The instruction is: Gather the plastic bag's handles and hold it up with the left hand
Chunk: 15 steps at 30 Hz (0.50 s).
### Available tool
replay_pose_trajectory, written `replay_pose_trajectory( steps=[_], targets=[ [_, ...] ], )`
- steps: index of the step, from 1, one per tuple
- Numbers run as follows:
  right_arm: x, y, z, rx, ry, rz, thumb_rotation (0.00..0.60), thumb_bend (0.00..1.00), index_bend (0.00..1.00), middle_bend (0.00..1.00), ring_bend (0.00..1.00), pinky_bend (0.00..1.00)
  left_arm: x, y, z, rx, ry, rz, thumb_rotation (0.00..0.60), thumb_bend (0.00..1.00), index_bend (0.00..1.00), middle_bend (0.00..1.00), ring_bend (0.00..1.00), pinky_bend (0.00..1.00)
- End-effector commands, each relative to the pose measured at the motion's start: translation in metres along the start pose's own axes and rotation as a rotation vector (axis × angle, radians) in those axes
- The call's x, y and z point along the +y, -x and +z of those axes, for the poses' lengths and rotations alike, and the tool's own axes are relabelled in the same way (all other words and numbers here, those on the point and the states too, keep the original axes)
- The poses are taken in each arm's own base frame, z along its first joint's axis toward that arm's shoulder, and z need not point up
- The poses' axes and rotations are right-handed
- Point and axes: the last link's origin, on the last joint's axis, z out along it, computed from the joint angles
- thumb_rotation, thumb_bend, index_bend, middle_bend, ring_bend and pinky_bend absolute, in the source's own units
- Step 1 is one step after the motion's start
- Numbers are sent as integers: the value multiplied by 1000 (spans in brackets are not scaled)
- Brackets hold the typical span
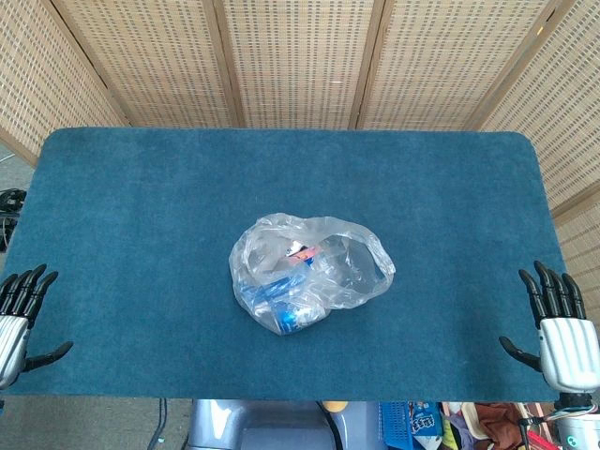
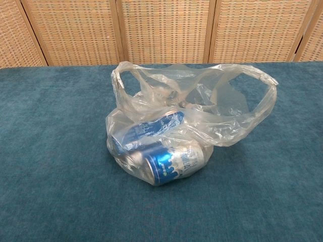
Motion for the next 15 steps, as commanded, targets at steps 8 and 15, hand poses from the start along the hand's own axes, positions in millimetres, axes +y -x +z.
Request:
replay_pose_trajectory(
  steps=[8,15],
  targets=[
    [-1,3,9,-14,-26,16,600,0,0,0,0,0,-1,-1,1,2,-10,-3,600,149,0,0,0,0],
    [0,10,86,24,-185,43,600,0,0,0,0,0,-3,-6,5,25,-23,-22,600,150,0,0,0,0]
  ],
)
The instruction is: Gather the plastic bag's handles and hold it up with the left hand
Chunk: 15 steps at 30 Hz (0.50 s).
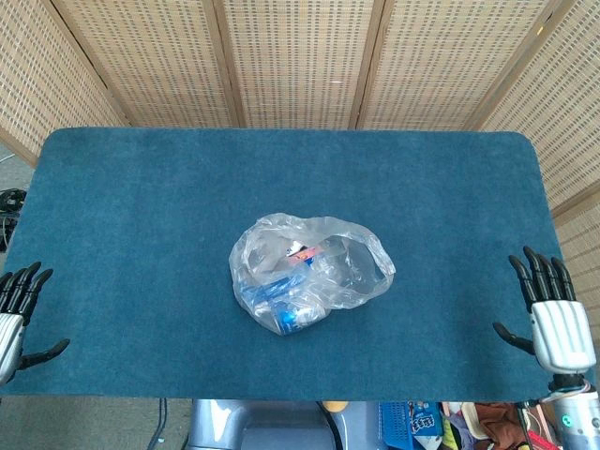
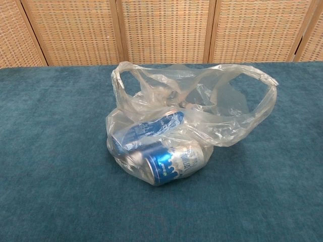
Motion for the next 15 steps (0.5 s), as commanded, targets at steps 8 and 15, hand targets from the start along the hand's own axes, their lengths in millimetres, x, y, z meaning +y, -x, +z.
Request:
replay_pose_trajectory(
  steps=[8,15],
  targets=[
    [-4,42,105,-114,-226,70,600,0,0,0,0,0,-2,-1,8,17,-25,-2,600,150,0,0,0,0],
    [-36,84,137,-206,-266,142,600,0,0,0,0,0,-7,-1,16,19,-65,-2,600,150,0,0,0,0]
  ],
)
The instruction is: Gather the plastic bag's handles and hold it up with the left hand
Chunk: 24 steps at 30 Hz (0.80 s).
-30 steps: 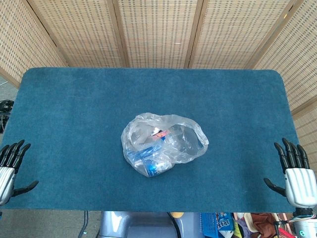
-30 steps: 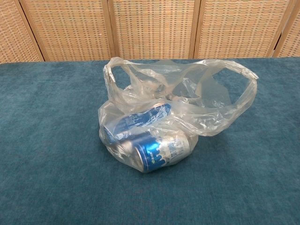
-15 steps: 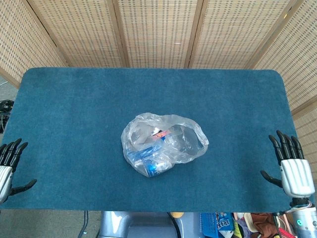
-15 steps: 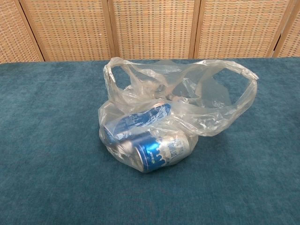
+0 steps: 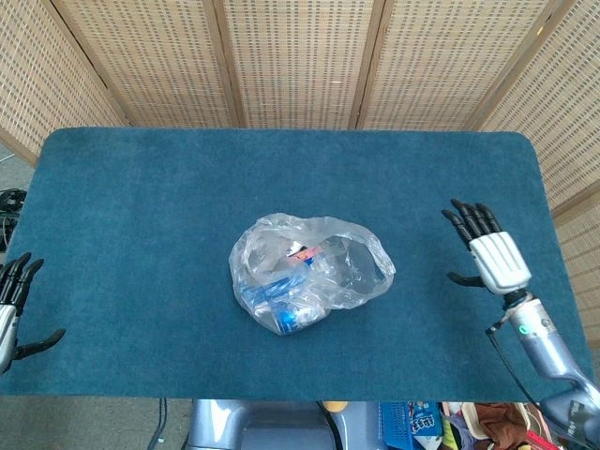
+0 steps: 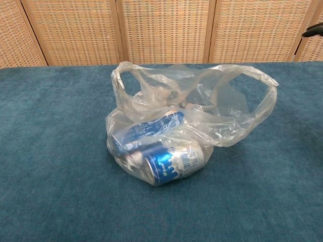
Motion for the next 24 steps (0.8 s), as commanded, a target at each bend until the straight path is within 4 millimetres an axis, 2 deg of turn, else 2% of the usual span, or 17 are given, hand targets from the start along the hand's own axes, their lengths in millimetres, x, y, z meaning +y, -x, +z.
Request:
replay_pose_trajectory(
  steps=[1,3,7,12,24],
  targets=[
    [-16,22,27,-26,-29,84,600,0,0,0,0,0,-3,1,5,-5,-22,4,600,149,0,0,0,0],
    [-38,38,47,-33,-59,186,600,0,0,0,0,0,-4,3,8,-12,-36,5,600,150,0,0,0,0],
    [-56,49,64,-7,-97,302,600,0,0,0,0,0,-5,5,12,-16,-52,10,600,149,0,0,0,0],
    [-76,52,75,36,-147,409,600,0,0,0,0,0,-7,7,15,-22,-68,16,600,152,0,0,0,0],
    [-110,52,92,109,-182,582,600,0,0,0,0,0,-5,10,18,-33,-81,22,600,150,0,0,0,0]
  ],
)
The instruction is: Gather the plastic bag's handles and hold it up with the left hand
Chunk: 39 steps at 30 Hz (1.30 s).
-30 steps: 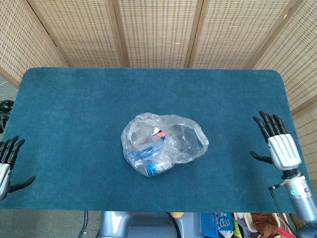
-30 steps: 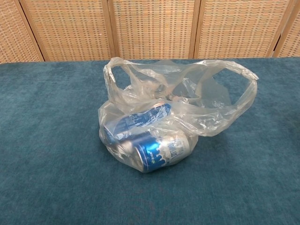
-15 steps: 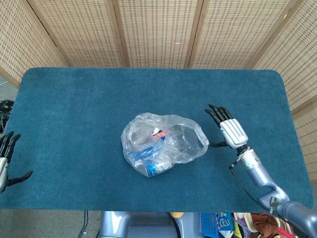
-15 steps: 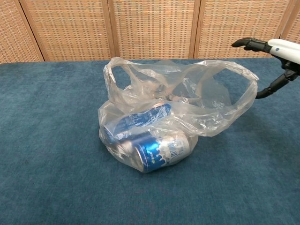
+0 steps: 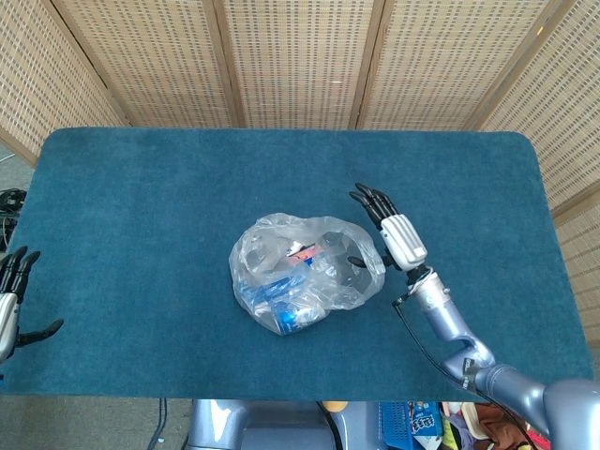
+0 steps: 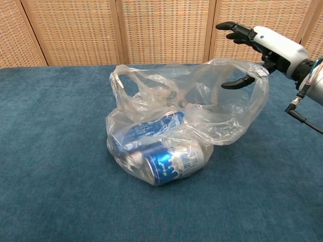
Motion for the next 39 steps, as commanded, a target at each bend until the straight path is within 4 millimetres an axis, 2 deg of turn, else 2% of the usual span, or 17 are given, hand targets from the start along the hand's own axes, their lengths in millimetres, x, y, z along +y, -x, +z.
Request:
replay_pose_trajectory(
  steps=[1,16,21,23,25,31,36,39],
  targets=[
    [-8,3,6,19,-4,46,600,0,0,0,0,0,0,1,0,-2,0,1,600,150,0,0,0,0],
    [-46,3,16,90,-34,241,600,0,0,0,0,0,0,1,0,-20,10,-16,600,151,0,0,0,0],
    [-57,2,17,119,-42,274,600,11,0,39,0,0,-1,2,2,-34,7,-22,600,151,0,0,0,0],
    [-59,1,16,136,-43,281,600,79,0,56,0,0,0,2,4,-45,15,-39,600,152,0,0,0,0],
    [-60,-1,13,139,-43,278,600,189,0,72,0,0,3,2,8,-46,47,-71,600,153,0,0,0,0],
    [-59,-7,6,132,-43,247,600,375,0,105,0,0,11,2,13,-58,179,-230,600,152,0,0,0,0],
    [-57,-11,2,129,-29,243,600,488,0,114,0,0,11,3,17,-81,197,-251,600,152,0,0,0,0],
    [-57,-13,-1,123,-26,231,600,507,0,114,0,0,15,6,19,-118,207,-277,600,152,0,0,0,0]
  ],
)
